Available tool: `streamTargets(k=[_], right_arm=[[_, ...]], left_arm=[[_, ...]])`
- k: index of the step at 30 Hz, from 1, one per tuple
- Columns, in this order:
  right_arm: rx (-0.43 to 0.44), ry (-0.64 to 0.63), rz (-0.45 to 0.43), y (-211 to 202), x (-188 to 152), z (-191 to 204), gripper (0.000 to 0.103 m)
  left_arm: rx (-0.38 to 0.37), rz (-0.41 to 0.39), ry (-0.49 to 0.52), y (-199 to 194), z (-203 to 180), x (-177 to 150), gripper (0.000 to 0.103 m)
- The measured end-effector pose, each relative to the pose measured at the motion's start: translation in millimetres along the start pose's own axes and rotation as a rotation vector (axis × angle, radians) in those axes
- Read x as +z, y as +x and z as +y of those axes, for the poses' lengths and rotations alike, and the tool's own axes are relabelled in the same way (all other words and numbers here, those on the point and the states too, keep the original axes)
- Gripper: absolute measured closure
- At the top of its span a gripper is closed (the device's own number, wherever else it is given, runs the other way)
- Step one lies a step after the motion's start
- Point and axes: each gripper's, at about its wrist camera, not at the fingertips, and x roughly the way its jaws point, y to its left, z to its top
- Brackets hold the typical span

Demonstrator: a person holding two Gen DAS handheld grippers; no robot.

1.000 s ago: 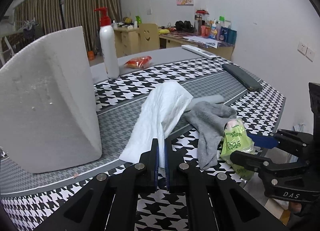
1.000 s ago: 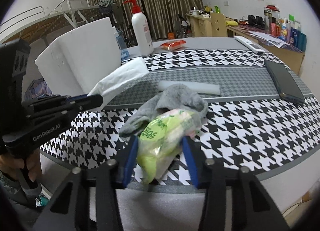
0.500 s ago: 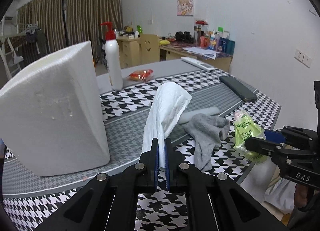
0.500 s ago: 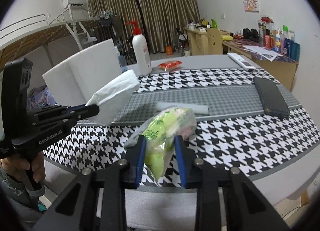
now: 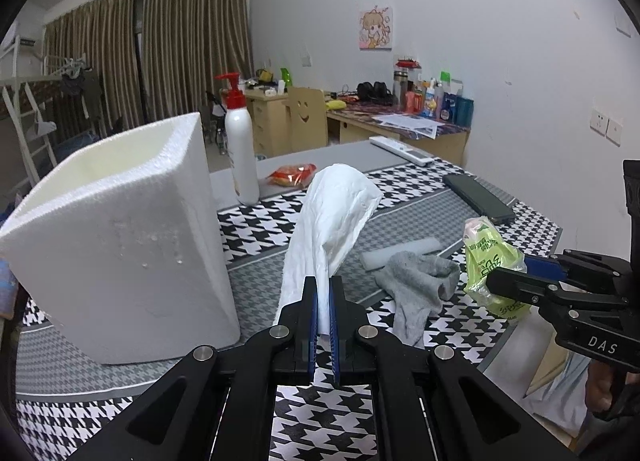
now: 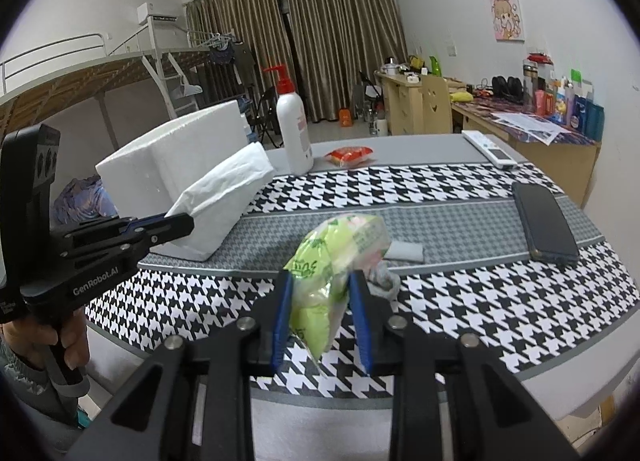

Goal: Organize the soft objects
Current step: 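Lift the white tissue with the left tool while the right tool lifts the green packet, then carry the white tissue and green packet over the white foam box with both tools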

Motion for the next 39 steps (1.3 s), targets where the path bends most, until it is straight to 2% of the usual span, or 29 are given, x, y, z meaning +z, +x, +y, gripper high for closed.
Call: streamTargets(k=[39], right_arm=[[0.068,-0.085,-0.122,0.1,52.5,26.5,0.070]], left_arm=[[0.095,-0.153,-0.001,-33.7,23.3,42.6,0.098]])
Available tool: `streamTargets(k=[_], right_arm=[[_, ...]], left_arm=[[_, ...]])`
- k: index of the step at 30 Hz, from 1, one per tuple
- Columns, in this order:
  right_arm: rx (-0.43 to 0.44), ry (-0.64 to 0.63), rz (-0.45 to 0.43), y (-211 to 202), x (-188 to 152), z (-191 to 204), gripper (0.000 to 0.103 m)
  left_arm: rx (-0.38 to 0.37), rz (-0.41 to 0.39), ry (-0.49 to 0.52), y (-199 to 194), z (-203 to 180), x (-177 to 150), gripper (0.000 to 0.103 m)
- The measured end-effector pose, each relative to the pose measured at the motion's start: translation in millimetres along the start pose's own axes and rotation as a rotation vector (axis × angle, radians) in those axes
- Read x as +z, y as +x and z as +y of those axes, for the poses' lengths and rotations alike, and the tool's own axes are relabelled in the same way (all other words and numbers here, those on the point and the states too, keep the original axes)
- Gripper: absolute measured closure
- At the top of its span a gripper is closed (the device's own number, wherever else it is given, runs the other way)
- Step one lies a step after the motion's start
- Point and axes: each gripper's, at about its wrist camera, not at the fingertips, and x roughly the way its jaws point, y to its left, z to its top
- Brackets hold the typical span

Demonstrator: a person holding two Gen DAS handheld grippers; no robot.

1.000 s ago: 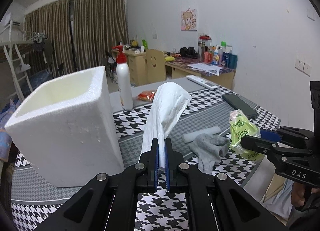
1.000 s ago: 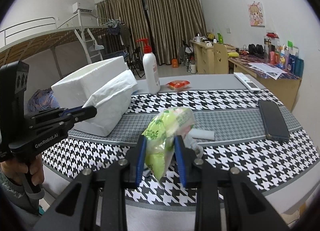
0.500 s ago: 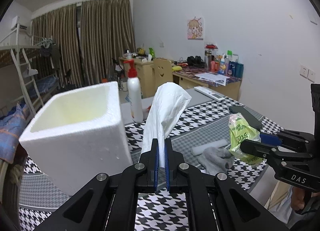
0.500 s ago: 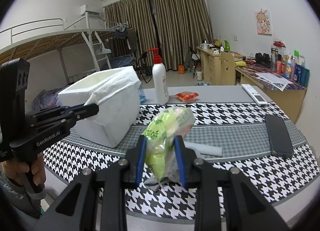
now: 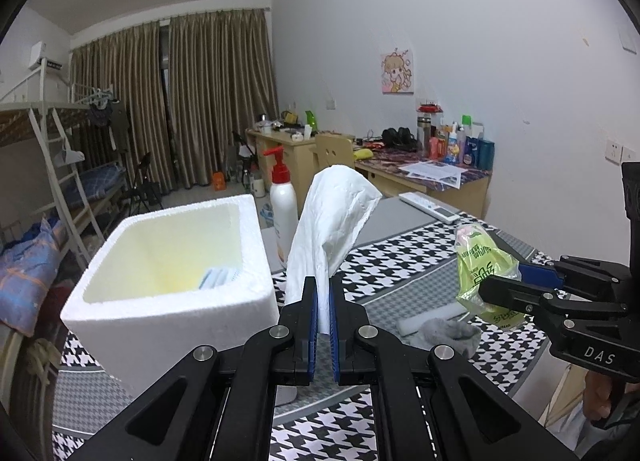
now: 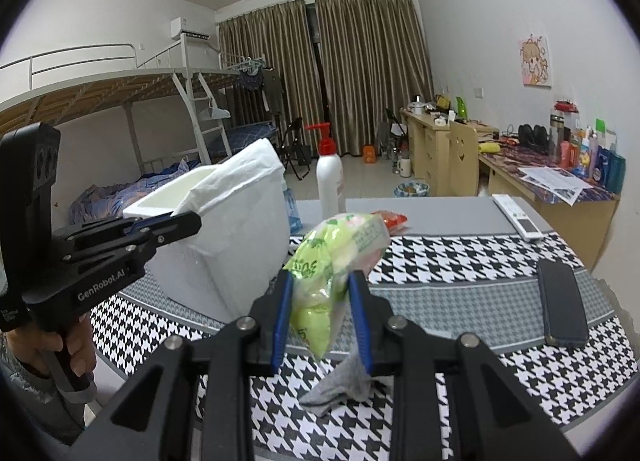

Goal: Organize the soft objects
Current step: 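Carry the white tissue and green packet over the white foam box with both tools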

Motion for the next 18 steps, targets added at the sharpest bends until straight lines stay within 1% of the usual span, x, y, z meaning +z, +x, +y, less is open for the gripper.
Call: streamTargets(k=[6,14,18], right_arm=[[0.002,-0.017,-0.016,1.9,9.4,3.3,0.070],[0.016,-0.027,-0.054,1.5,24.6,6.3,0.070],[0.026,-0.029,-0.070,3.1,31.6,7.3,0.070]], left_arm=[[0.009,-0.010,0.002,2.3,2.2,8.2,0.098],[0.034,-0.058,-0.010,-5.0,12.4,22.7,0.098],[0.049,-0.070,-0.009,-8.3,18.8,28.1,0.098]])
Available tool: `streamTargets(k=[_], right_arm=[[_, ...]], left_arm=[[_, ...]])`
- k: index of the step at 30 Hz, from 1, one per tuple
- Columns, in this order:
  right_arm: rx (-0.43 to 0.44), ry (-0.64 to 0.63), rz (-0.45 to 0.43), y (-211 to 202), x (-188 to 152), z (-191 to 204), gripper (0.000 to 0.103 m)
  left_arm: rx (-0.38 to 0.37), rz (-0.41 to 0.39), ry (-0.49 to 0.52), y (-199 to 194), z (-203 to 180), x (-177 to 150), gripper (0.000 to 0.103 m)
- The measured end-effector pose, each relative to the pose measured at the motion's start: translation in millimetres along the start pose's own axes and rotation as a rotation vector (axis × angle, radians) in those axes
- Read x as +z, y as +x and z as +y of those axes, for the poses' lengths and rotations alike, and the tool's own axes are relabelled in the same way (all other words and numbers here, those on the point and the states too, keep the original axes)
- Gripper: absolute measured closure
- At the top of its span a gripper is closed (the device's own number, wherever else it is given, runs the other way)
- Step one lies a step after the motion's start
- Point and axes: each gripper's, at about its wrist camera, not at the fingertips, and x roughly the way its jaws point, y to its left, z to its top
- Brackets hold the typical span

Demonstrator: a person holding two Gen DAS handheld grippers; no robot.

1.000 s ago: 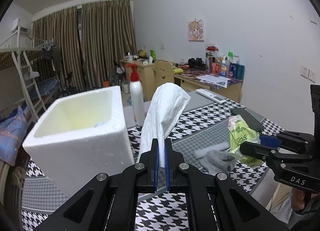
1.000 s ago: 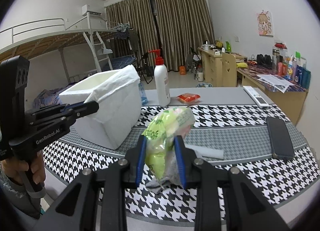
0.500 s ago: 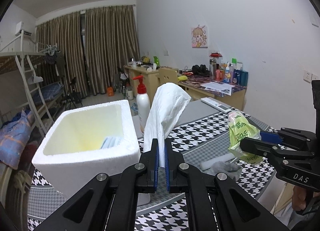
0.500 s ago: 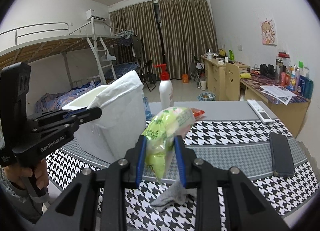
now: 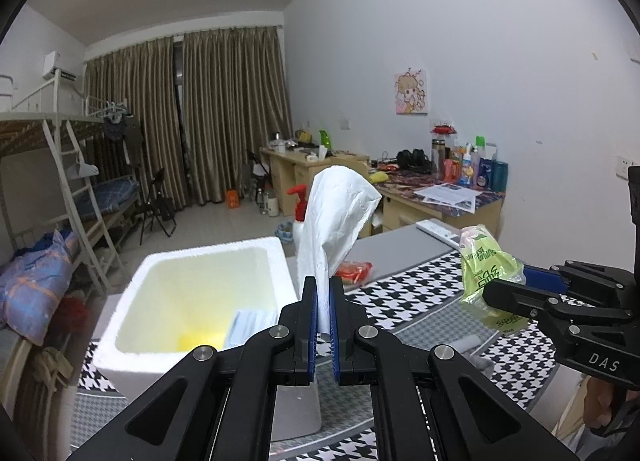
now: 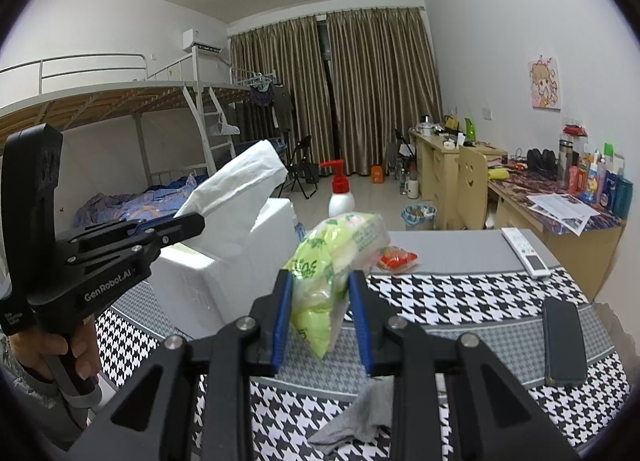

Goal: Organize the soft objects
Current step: 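Carry the white tissue and green packet over the white foam box with both tools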

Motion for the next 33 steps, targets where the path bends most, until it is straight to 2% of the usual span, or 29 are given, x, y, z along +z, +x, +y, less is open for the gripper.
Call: streamTargets(k=[15,27,33], right_arm=[[0.038,-0.018,-0.040,7.0,15.7,12.4,0.070],[0.092,-0.042,-0.034,22.4,27.7,36.8,0.070],[0.111,-0.052,-0.022,33.0,30.9,40.3,0.070]], left_arm=[[0.091,-0.043,-0.047,3.5,29.5,18.0,0.098],[0.183,-0.008,-0.087,20.4,53.2,13.5,0.098],[0.203,0.021,-0.105,30.9,60.0,10.8,0.098]])
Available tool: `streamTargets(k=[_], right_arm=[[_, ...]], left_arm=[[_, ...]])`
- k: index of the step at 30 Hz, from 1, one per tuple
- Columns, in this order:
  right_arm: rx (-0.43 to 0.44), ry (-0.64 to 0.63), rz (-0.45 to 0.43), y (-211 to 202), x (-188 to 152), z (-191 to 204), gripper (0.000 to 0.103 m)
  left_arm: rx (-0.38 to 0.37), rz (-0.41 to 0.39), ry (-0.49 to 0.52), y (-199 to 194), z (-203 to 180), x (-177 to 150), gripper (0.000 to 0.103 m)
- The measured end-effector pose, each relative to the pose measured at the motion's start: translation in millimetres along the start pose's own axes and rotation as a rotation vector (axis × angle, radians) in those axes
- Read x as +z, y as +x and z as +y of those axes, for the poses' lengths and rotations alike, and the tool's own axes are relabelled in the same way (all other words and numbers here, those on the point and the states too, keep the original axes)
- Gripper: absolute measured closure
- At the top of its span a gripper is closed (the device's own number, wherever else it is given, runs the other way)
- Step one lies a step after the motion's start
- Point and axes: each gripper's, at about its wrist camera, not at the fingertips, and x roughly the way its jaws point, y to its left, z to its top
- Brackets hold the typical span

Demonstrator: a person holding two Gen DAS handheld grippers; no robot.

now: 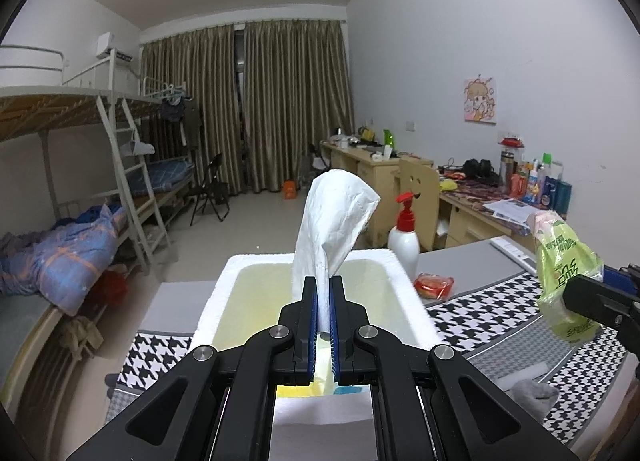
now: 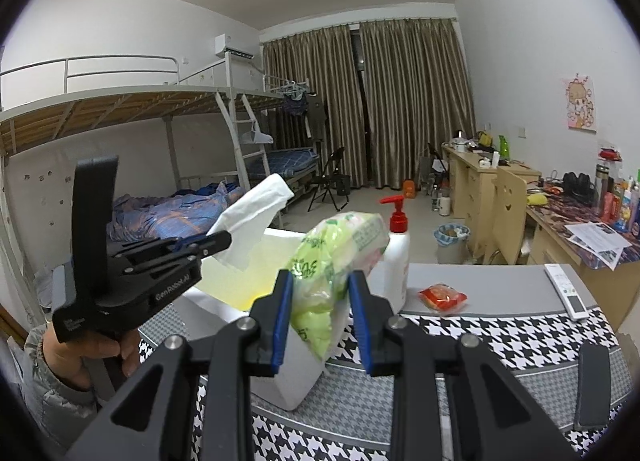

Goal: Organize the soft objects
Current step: 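Carry the white tissue and green packet over the white foam box with both tools, then open the left tool to drop the white tissue into the foam box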

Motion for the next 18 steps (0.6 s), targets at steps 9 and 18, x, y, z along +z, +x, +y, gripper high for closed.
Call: streamTargets(k=[9,18], right_arm=[[0.004,-0.008,0.024,11.7,4.7,5.7,0.070],[0.014,-0.018,0.041,21.0,7.0,11.7,0.070]], left_arm=[[0.009,0.035,-0.009,13.5,9.2,-4.3,0.098],[0.036,0.062,-0.010,20.1,19.1,-9.0,0.046]])
